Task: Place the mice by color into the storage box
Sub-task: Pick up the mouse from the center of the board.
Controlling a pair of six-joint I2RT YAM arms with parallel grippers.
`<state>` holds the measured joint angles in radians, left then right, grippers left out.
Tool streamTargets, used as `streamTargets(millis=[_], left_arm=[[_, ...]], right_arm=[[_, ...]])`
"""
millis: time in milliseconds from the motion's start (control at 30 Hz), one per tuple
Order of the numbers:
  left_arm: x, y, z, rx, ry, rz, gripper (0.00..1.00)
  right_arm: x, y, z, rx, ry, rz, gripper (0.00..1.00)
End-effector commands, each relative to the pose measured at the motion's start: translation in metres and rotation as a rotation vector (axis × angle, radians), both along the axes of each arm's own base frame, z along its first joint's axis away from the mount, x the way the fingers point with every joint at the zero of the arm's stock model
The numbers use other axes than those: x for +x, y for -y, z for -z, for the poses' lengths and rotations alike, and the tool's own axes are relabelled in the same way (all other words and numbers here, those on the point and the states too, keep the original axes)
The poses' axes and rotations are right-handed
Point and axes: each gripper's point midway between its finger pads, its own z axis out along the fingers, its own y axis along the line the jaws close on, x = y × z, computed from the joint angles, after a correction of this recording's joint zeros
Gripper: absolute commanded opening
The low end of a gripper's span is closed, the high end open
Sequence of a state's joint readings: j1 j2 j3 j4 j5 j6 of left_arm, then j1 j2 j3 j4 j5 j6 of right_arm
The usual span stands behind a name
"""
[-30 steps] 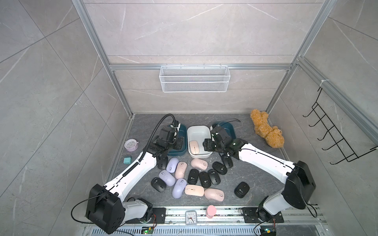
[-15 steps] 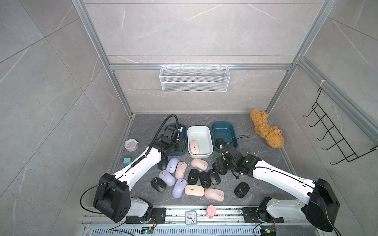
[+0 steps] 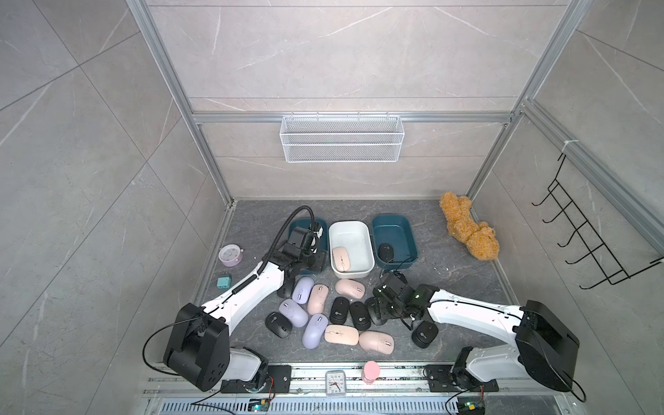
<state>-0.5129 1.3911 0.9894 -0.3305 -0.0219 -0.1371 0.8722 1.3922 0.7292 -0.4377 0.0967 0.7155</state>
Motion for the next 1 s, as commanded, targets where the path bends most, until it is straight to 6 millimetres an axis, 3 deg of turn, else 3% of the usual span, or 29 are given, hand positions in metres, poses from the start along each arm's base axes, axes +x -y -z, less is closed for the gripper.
streamTargets(millis=[0, 467, 967], left_arm=[[0.001, 0.008, -0.014, -0.033, 0.046, 0.037, 0.65], [0.003, 0.007, -0.014, -0.013, 0.042, 0.023, 0.65], [0.002, 0.006, -0.020, -0.018, 0.056, 0.025, 0.65]], right_arm=[[0.001, -0.014, 0.005, 0.048, -0.010, 0.013, 0.66], [0.006, -0.027, 0.015, 0.068, -0.029, 0.025, 0.68], [0.008, -0.011, 0.028, -0.031, -0.046, 0.093, 0.66]])
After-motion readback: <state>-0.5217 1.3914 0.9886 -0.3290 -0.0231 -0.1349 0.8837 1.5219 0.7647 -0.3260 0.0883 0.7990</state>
